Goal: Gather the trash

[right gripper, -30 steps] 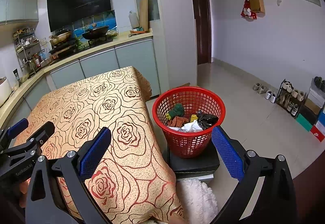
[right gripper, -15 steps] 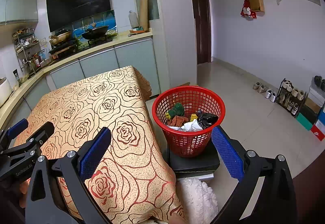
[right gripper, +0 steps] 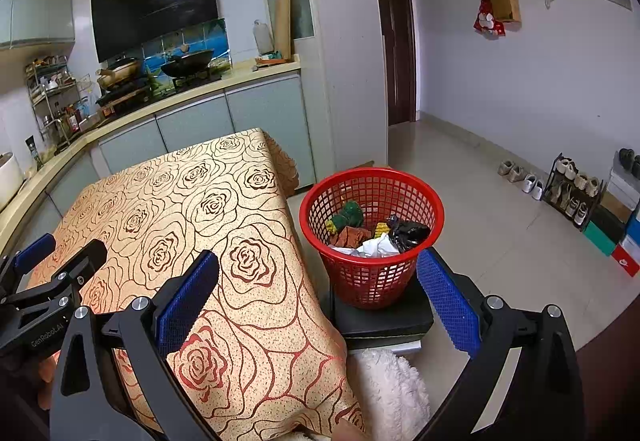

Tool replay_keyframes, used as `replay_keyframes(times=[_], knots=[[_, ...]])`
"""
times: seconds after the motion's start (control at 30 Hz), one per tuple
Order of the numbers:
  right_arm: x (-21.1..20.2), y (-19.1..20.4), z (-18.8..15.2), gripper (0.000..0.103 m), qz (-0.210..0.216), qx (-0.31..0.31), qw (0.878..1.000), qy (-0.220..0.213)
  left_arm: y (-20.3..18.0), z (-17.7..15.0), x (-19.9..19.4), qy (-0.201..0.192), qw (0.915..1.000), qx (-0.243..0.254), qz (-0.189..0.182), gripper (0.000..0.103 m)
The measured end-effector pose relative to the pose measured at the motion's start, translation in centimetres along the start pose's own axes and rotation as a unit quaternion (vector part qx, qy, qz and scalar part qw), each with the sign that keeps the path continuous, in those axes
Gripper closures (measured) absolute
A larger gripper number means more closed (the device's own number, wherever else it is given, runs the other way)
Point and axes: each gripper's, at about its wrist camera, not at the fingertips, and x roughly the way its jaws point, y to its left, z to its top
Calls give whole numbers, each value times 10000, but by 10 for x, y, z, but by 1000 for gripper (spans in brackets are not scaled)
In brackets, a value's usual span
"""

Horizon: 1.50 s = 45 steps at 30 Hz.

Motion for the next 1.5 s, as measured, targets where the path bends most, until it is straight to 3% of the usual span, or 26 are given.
replay_keyframes(times=[0.57, 0.77, 1.5], knots=[[0, 1, -1, 7, -5, -1, 10000, 7, 2, -3, 1, 0, 10000, -24, -11, 8], [0, 0, 0, 7, -7, 5, 10000, 2, 1, -2, -4, -204, 9998, 30, 33, 8], [2, 2, -8, 7, -5, -1, 10000, 13, 2, -2, 1, 69, 10000, -39, -49, 8]])
